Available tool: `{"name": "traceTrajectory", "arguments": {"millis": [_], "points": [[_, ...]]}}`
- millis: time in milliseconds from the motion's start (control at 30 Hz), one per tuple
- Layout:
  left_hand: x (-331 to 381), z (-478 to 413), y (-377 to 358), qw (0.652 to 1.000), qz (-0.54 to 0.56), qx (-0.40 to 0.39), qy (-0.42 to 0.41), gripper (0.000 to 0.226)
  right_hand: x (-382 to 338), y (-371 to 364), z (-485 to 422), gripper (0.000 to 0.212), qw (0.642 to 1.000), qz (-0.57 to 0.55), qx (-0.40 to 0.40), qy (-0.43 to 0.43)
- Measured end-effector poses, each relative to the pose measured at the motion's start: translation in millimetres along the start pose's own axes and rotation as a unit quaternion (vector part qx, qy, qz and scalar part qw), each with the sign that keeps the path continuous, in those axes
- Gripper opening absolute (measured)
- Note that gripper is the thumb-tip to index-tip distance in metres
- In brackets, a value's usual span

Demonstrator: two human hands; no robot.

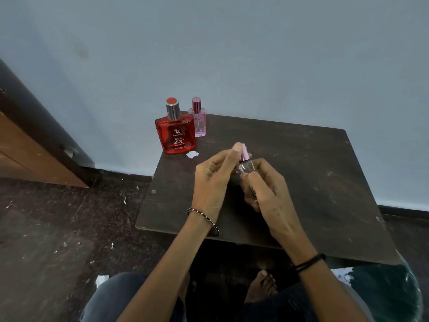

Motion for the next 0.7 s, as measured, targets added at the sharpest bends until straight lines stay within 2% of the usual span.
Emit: {"name": "traceTrajectory", "arguments": {"millis": [167, 233, 300, 433, 600, 700], "points": [[0, -2, 3, 0.999, 0.044, 0.026, -0.005, 0.017, -3, -2, 2, 0.027, 0.999, 0.048, 0.008, 0.014], [3, -3, 6, 0.997, 0.063, 0.049, -0.003, 0.025, -3, 1, 2, 0.025, 0.996, 0.081, 0.017, 0.015], [4, -3, 9, 0.994, 0.084, 0.067, 0.002, 0.032, -2, 1, 3, 0.024, 0.998, 0.065, 0.016, 0.015], [-1, -5, 11, 0.988, 0.120, 0.092, 0.033, 0.023, -2, 3, 1, 0.009, 1.000, -0.003, 0.002, 0.014], [-3, -6, 12, 0.979, 0.167, 0.101, 0.065, 0.018, -6, 2, -3, 0.039, 0.992, -0.111, -0.036, 0.038], [-4, -6, 11, 0.975, 0.188, 0.088, 0.082, 0.016, -5, 2, -6, 0.044, 0.985, -0.159, -0.051, 0.043]]}}
Point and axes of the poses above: each hand's wrist, its own z-axis away from the middle knuckle, its own y-axis out of the back of the hand, x = y × z, the point moved 7 cm from there along -z, towards the middle knuckle, and after that the axes turned 13 degrees about z, right-handed, at the moved point
